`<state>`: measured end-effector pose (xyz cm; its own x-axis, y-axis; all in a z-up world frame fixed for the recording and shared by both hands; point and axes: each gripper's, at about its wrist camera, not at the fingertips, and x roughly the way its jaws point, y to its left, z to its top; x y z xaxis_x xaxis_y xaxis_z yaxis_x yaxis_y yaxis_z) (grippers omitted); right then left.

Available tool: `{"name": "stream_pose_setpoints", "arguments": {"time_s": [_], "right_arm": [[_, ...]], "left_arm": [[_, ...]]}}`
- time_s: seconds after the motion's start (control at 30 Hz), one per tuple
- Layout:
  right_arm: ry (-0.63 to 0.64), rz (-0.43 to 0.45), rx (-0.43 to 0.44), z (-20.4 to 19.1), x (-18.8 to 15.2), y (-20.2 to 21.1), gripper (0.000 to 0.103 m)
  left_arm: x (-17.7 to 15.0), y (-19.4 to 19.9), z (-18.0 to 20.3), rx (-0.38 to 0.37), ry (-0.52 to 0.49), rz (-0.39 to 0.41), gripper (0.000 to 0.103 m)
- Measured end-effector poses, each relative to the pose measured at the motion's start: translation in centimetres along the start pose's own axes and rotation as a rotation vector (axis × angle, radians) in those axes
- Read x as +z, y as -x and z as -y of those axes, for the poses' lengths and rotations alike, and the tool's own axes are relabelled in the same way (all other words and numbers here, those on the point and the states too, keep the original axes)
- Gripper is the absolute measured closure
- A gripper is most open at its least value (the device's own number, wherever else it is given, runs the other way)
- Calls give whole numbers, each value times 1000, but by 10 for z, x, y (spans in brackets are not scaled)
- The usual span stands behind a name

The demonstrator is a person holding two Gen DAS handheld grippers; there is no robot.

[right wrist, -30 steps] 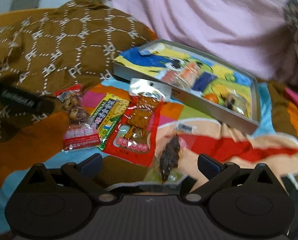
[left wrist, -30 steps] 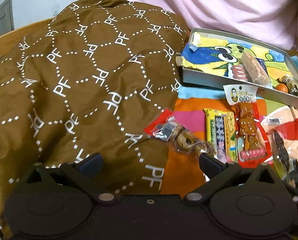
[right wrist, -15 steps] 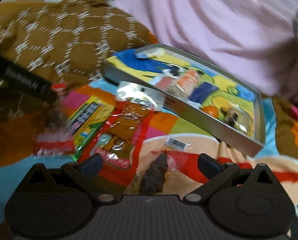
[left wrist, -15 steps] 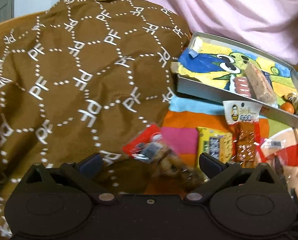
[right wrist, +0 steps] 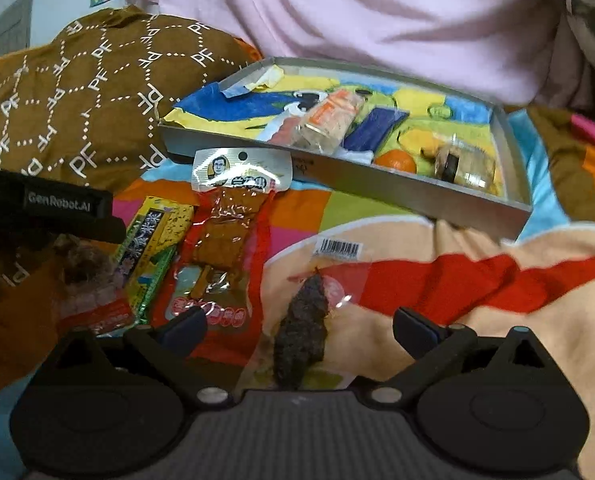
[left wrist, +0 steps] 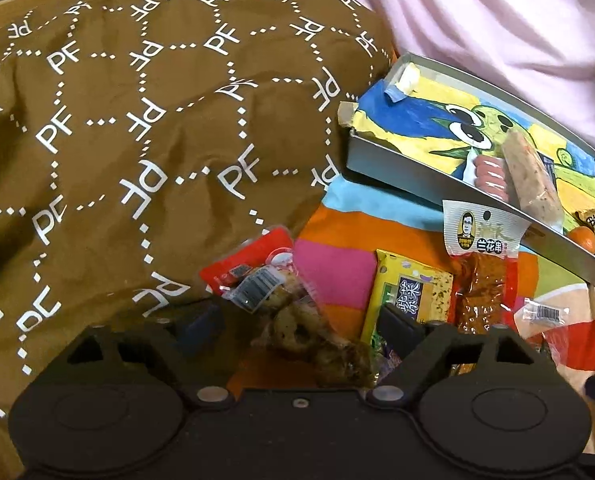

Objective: Organize snacks
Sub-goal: 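Lower the left tool onto the nut packet while the right tool lowers onto the dark jerky packet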

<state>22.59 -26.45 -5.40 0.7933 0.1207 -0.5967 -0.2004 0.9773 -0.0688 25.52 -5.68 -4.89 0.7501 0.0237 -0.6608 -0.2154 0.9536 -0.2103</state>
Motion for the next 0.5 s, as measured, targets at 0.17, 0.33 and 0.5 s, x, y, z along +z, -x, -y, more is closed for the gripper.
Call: {"name": "stream_pose_setpoints", "arguments": {"time_s": [0.17, 0.33, 0.5], "right_arm": [[-103, -52, 11, 13, 1, -3, 14], [-93, -62, -10, 11, -1, -1, 21], [-77, -74, -32, 8, -1, -3, 27]], "left_arm": [[-3, -2, 1, -51, 13, -22, 42], [-7, 0, 6, -125, -16, -39, 52], [-16, 7, 13, -146, -78, -18, 52]]}}
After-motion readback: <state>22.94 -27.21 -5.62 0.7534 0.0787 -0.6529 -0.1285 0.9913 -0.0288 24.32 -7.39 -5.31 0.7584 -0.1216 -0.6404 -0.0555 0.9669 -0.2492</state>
